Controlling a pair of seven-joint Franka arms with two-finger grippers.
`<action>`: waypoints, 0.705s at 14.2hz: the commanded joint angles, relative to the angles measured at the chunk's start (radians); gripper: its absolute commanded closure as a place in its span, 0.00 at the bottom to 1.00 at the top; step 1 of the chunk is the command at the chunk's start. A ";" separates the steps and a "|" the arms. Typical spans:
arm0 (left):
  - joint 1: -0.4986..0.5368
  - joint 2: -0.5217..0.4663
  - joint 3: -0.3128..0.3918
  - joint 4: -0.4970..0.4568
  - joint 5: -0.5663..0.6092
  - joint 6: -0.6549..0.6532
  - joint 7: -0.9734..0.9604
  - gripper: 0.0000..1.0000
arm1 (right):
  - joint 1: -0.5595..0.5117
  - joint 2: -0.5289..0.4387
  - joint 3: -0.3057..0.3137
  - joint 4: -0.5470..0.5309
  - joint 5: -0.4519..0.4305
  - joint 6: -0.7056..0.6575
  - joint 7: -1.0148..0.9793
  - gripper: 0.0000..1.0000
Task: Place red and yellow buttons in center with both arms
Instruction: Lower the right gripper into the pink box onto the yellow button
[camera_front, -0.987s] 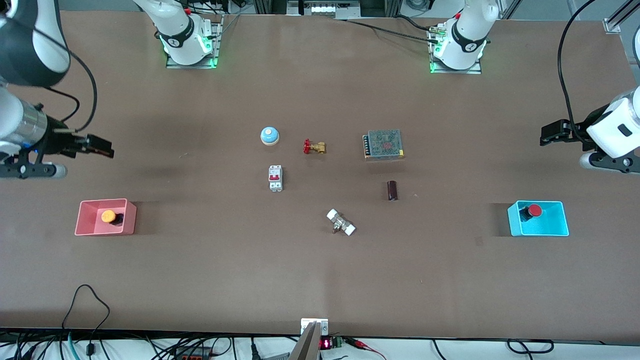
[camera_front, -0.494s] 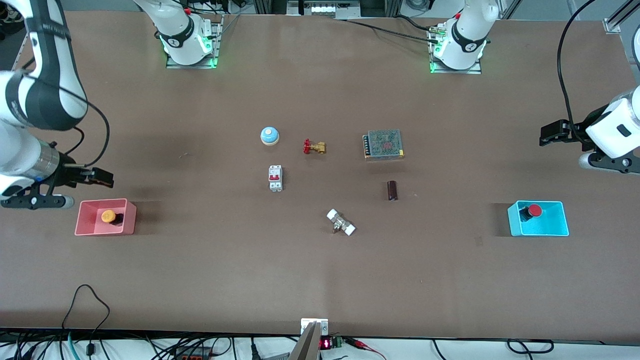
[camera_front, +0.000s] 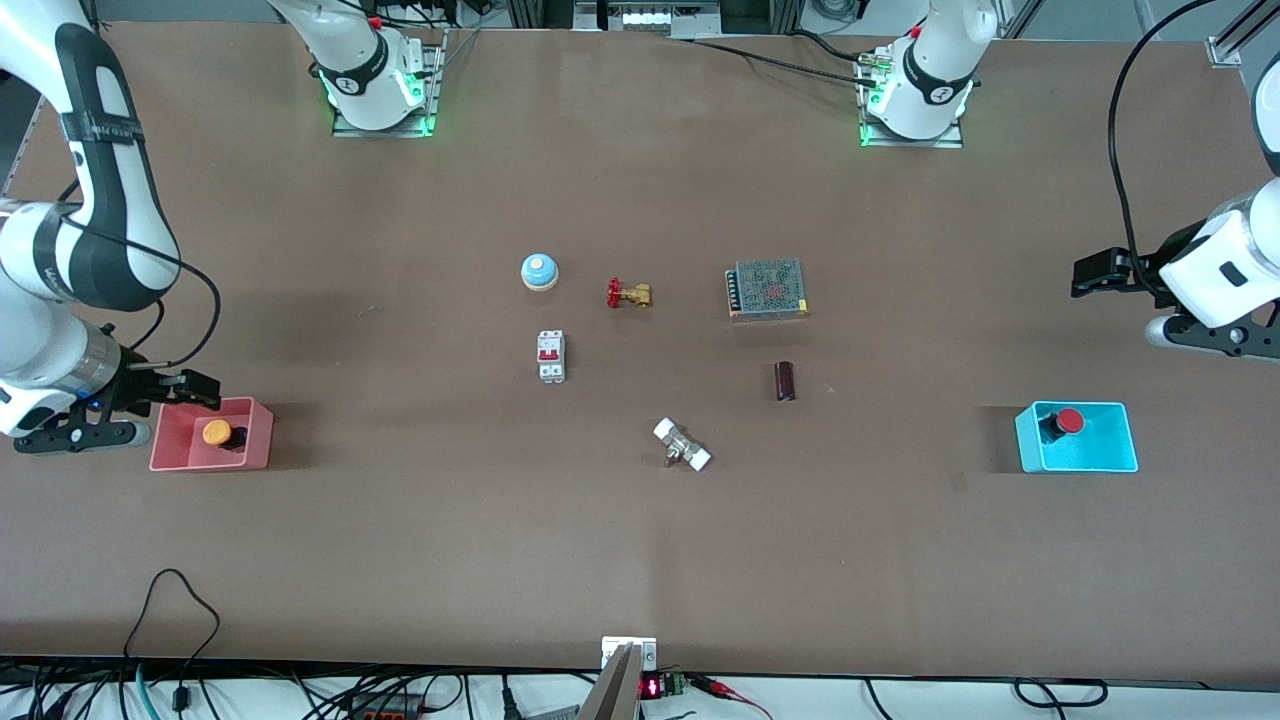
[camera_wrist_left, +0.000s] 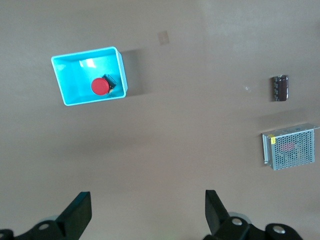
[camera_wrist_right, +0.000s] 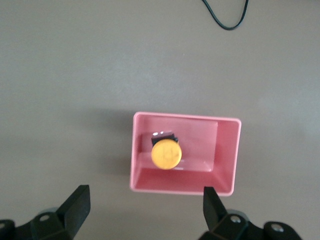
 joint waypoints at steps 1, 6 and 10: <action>0.002 0.010 -0.003 0.055 0.025 -0.047 0.004 0.00 | -0.027 0.040 0.011 0.009 -0.009 0.063 -0.036 0.00; -0.001 0.006 -0.005 0.064 0.055 -0.057 0.004 0.00 | -0.037 0.105 0.011 0.009 0.006 0.145 -0.016 0.00; 0.005 0.001 -0.003 0.064 0.051 -0.057 0.010 0.00 | -0.044 0.126 0.011 0.009 0.009 0.168 -0.003 0.00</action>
